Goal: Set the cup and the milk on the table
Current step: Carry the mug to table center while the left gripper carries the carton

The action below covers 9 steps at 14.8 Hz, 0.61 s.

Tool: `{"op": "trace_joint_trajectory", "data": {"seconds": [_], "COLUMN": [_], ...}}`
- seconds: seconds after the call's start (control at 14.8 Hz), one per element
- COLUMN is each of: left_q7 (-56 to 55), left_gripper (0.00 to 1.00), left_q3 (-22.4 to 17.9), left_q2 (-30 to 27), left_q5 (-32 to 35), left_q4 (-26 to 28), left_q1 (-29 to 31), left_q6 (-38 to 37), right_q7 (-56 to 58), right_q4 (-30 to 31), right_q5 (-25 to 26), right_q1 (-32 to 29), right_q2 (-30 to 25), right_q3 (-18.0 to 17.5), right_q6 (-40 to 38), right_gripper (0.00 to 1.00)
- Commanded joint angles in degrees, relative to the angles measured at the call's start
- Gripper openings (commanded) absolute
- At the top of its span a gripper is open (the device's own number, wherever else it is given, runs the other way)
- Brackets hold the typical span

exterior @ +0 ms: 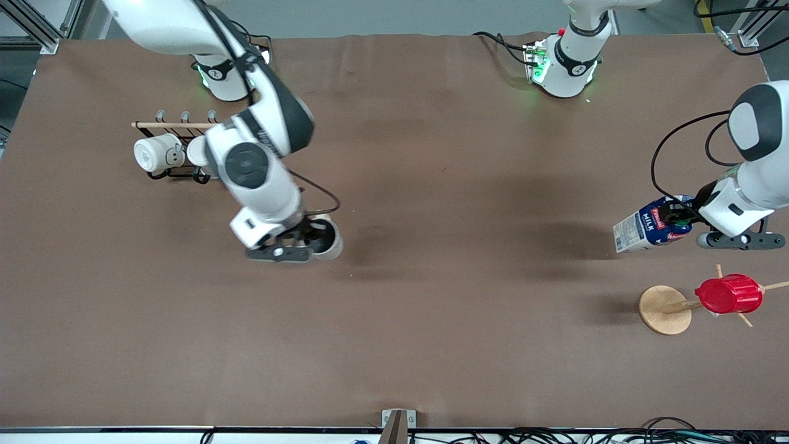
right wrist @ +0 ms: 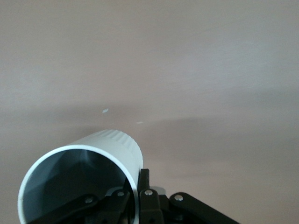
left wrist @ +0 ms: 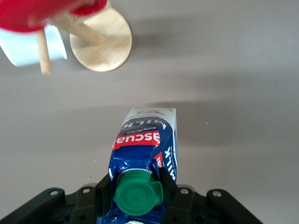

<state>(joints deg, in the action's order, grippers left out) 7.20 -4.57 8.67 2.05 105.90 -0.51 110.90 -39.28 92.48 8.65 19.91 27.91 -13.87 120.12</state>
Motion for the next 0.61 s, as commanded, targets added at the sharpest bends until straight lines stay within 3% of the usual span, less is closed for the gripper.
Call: {"op": "trace_joint_trajectory", "data": {"seconds": [0.0, 0.2, 0.54], "left_q7": [-0.3, -3.1, -8.2], "left_gripper": [0.0, 0.0, 0.0], "left_q3": [1.9, 6.1, 14.6], "left_q2": [1.9, 4.3, 6.1], "left_q5": [1.0, 1.1, 1.1], "left_q4": [-5.2, -10.3, -13.3], "left_q1": [-0.1, -0.4, -0.5], "left_q6": [-2.4, -5.9, -6.0], "right_q7": [-5.9, -9.5, -16.4], "right_q4": [-8.0, -9.3, -9.3], "right_q5": [2.6, 4.2, 5.9], "right_q1": [5.4, 9.1, 10.5], "right_q2": [7.7, 11.0, 13.4], "right_q3": [0.2, 0.2, 0.2], "right_q6": [0.4, 5.5, 6.0], "right_gripper": [0.0, 0.0, 0.01]}}
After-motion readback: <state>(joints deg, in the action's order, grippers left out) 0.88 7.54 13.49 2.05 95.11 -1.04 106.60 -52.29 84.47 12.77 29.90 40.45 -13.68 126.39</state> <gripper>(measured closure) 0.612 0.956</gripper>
